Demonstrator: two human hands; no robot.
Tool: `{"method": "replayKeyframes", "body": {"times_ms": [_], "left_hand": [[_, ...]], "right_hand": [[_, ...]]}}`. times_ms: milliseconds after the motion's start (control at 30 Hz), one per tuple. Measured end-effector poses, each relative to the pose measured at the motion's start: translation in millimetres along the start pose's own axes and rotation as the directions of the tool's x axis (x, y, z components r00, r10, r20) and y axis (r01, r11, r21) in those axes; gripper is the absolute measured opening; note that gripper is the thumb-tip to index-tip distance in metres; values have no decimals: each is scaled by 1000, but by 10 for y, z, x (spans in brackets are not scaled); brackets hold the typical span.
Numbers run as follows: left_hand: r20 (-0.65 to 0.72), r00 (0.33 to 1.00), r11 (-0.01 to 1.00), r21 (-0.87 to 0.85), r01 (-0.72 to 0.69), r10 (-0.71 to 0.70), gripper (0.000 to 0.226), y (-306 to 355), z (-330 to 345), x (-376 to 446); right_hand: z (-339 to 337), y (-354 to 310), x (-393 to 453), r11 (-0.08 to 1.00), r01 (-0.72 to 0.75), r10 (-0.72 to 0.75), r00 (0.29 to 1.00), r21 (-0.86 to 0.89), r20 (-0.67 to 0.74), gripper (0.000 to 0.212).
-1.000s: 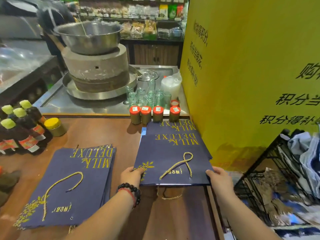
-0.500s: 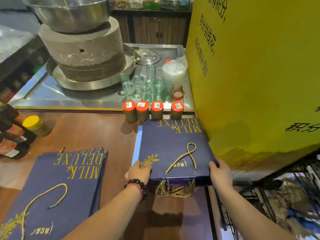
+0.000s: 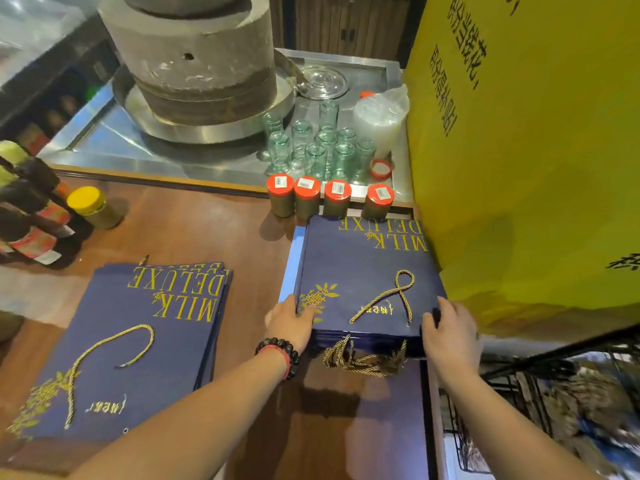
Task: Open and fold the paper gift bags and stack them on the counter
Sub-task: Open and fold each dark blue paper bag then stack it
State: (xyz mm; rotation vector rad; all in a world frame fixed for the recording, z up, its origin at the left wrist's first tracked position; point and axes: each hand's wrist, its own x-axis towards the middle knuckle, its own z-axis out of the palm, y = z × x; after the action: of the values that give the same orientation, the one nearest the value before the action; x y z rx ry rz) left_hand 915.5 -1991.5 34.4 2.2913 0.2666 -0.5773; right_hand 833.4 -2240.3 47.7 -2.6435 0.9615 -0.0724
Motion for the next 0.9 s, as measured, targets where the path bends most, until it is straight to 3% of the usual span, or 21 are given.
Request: {"method": "replayKeyframes", "body": {"times_ms": [100, 233, 367, 500, 700, 800, 900], "left_hand": [[26, 1000, 1000, 10, -15, 15, 44, -253, -134, -81], [48, 999, 997, 72, -18, 15, 47, -732, -455, -211], [28, 998, 986, 158, -53, 49, 48, -1327, -963, -183], [13, 998, 961, 271, -60, 59, 46, -2040, -1558, -78], [-28, 998, 886, 460, 60, -53, 51, -3235, -2398, -74], [35, 983, 876, 460, 145, -181, 68, -3716, -2662, -137], [132, 972, 911, 391, 128, -193, 81, -3976, -2775, -177]], "right_hand": [[32, -243, -262, 982, 178, -183, 980, -70, -79, 18], [226, -804, -762, 902, 392, -392, 919, -178, 39, 8], [510, -1494, -1301, 836, 513, -503, 858, -195, 103, 18], [924, -2034, -1854, 825, 535, -510, 844, -183, 168, 31], [1505, -2602, -2638, 888, 427, -311, 830, -169, 463, 30], [1746, -2730, -2981, 969, 235, -137, 776, -81, 616, 46], [1872, -2784, -3241, 999, 13, -32, 738, 33, 674, 54]]}}
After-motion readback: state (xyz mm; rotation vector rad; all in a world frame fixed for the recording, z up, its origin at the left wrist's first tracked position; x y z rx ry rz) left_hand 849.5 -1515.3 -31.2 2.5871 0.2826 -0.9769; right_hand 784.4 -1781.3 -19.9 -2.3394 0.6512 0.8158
